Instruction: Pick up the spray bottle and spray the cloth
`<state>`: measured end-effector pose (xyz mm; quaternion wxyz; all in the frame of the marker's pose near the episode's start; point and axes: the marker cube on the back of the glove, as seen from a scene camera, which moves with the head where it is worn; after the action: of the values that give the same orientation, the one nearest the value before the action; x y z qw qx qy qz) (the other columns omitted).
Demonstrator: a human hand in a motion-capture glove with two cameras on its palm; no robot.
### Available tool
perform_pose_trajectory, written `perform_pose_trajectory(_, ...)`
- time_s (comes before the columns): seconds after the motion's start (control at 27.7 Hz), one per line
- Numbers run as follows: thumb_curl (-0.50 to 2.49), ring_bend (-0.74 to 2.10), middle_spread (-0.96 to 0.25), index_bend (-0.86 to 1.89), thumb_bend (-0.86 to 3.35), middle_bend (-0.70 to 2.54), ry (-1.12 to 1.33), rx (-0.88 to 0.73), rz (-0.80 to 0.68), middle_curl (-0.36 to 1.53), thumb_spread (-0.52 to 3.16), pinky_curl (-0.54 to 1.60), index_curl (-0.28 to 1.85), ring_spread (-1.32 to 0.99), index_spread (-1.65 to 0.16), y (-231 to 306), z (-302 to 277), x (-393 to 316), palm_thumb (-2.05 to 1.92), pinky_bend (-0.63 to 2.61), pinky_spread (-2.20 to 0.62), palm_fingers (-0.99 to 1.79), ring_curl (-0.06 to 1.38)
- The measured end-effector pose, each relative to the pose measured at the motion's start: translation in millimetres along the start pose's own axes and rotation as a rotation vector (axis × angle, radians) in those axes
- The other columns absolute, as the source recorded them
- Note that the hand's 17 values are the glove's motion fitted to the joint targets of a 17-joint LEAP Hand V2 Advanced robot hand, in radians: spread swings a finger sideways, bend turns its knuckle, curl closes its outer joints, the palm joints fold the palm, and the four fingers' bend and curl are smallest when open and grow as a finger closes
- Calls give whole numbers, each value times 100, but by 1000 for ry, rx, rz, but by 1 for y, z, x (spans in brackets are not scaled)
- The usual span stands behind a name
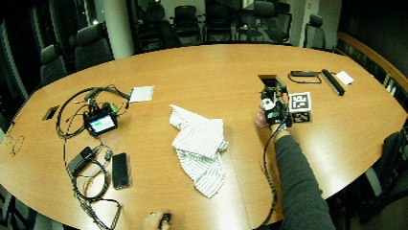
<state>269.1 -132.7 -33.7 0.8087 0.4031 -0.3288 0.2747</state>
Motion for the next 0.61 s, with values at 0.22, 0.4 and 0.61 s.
perform_pose_trajectory(0.22, 29, 41, -23, 17, 10, 42, -47, 105, -129, 46, 135, 30, 41, -19, -29, 2, -2, -10, 75, 28, -9, 126, 39)
perform_pose_trajectory(0.4, 27, 46, -24, 17, 8, 43, -19, 136, -174, 47, 140, 34, 41, -20, -29, 11, -3, -1, 72, 36, -16, 132, 41)
perform_pose_trajectory(0.61, 25, 49, -24, 19, 6, 45, -16, 83, -97, 48, 144, 36, 43, -21, -30, 21, 8, 24, 69, 40, -19, 132, 43)
